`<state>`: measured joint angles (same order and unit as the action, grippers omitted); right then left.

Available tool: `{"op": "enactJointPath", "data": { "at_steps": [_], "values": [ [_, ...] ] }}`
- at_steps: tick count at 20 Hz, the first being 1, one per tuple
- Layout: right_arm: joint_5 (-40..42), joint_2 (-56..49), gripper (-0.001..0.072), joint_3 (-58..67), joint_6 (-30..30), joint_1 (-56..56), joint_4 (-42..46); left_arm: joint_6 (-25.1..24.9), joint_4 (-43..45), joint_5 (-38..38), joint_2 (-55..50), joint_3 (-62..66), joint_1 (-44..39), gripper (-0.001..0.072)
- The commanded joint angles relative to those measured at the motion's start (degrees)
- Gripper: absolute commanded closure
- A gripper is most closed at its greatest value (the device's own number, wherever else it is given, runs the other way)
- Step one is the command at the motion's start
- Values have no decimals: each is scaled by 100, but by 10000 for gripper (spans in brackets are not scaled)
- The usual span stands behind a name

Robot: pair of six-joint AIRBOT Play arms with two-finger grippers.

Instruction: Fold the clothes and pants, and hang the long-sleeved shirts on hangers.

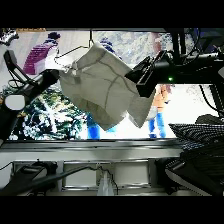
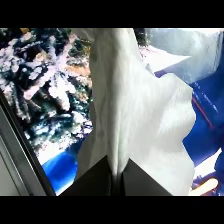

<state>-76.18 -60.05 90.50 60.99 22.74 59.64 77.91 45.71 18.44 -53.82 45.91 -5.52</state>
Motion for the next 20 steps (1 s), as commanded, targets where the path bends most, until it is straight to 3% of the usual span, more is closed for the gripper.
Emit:
{"op": "enactJointPath", "data": {
  "at_steps": [1,8,13,17,20],
  "values": [
    [-11,17,683,9,-61,4,70,-258,59,481,-4,186,385,697],
    [662,125,684,22,-61,4,-1086,-254,-302,778,-2,186,339,697],
    [280,125,684,22,-48,4,-1174,-256,-398,800,0,186,339,697],
    [706,125,684,22,-2,4,-1204,-258,-1040,802,4,186,339,697],
    [1250,122,685,22,-2,4,-1495,-820,-1700,940,4,186,339,697]
  ]
}}
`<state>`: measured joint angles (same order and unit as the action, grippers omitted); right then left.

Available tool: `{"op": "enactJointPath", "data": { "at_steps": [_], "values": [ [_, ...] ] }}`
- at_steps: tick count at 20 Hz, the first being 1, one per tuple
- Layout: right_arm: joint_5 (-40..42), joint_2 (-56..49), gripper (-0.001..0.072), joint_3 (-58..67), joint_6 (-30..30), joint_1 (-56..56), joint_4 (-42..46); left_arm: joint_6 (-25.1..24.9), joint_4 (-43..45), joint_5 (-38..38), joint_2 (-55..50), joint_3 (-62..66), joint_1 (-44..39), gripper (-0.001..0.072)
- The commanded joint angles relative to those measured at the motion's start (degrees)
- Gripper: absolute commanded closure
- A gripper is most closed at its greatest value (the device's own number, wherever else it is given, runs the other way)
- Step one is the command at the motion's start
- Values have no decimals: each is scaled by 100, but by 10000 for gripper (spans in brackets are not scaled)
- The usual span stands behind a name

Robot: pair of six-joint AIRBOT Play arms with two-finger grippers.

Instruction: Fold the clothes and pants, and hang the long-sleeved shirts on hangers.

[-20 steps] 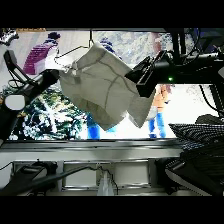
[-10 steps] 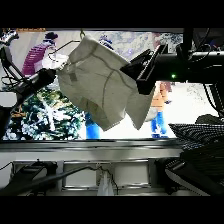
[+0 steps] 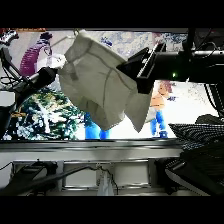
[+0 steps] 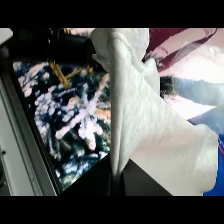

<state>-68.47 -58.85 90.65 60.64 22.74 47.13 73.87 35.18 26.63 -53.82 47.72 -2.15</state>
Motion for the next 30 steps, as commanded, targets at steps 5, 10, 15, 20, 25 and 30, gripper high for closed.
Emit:
{"op": "enactJointPath", "data": {
  "at_steps": [5,10,15,20,25,30],
  "values": [
    [568,2,685,7,37,4,-887,-772,-1169,127,-4,28,160,697],
    [332,-7,685,4,223,4,-986,-881,-1169,136,-4,286,402,697],
    [258,-15,684,4,341,4,-1051,-1010,-1172,155,-2,470,404,697],
    [120,-13,684,4,452,4,-1167,-1034,-1169,125,-4,509,404,697],
    [-22,-13,685,4,470,4,-1047,-1178,-1169,105,-4,509,404,697],
    [-216,-11,685,4,540,4,-402,-1176,-1167,131,-4,509,472,697]
  ]
}}
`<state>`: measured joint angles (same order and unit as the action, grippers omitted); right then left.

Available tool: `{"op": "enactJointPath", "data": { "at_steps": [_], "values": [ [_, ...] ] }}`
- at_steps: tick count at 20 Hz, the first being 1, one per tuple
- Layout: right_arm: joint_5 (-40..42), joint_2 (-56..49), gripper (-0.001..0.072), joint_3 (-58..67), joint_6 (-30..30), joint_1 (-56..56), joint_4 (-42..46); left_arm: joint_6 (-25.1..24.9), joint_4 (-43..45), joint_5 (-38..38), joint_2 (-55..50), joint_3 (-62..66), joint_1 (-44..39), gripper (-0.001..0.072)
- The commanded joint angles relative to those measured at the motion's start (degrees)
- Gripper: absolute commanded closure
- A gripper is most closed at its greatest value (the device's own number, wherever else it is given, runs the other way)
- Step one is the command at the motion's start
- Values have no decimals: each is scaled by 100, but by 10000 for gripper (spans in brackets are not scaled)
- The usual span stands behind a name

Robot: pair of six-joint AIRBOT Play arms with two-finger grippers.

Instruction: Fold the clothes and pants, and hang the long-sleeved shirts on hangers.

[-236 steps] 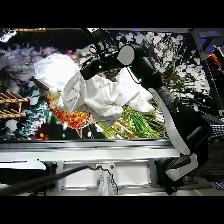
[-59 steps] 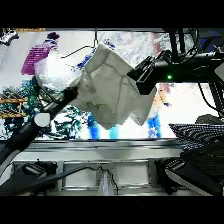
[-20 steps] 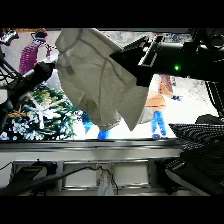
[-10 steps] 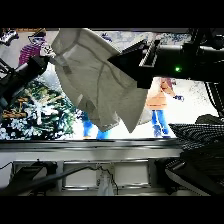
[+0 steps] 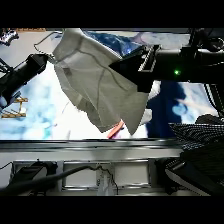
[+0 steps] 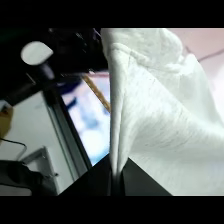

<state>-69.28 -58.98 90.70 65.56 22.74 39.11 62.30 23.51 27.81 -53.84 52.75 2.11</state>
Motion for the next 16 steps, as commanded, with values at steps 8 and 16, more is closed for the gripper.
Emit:
{"op": "enactJointPath", "data": {
  "at_steps": [8,16],
  "values": [
    [-140,4,685,2,68,4,1292,-22,0,116,-2,7,227,697],
    [144,4,686,2,-186,4,1661,-24,2,487,-2,7,225,697]
  ]
}}
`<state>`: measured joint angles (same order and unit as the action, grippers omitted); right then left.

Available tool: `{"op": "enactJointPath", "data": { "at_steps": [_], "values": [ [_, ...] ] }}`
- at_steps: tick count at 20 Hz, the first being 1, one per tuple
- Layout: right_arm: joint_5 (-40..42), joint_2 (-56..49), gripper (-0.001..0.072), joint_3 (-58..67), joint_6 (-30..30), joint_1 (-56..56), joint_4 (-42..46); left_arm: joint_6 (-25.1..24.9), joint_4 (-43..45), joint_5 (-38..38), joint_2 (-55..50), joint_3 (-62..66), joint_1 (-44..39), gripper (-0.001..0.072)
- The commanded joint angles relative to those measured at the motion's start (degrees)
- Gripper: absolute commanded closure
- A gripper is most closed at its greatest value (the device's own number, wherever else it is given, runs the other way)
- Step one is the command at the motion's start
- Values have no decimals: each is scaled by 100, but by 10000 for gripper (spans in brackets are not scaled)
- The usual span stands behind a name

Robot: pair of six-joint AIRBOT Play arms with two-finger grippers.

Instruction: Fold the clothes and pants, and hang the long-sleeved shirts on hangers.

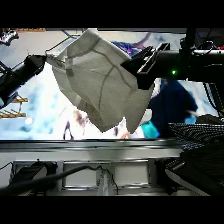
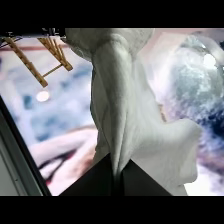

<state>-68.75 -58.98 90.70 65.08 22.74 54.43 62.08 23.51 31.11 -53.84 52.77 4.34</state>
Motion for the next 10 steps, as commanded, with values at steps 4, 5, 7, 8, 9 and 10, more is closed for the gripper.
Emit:
{"op": "enactJointPath", "data": {
  "at_steps": [4,5,7,8,9,10],
  "values": [
    [85,9,686,2,-205,4,339,0,0,177,-2,4,0,697],
    [85,17,686,2,-304,4,442,0,0,208,-2,4,-2,697],
    [85,13,686,35,-330,4,656,-2,0,299,-2,4,-7,697],
    [90,11,686,72,-330,4,743,0,-2,328,-2,4,-7,697],
    [103,13,686,109,-330,4,837,0,-2,348,-2,4,-9,697],
    [98,13,686,155,-328,4,885,0,-2,367,-2,4,-9,697]
  ]
}}
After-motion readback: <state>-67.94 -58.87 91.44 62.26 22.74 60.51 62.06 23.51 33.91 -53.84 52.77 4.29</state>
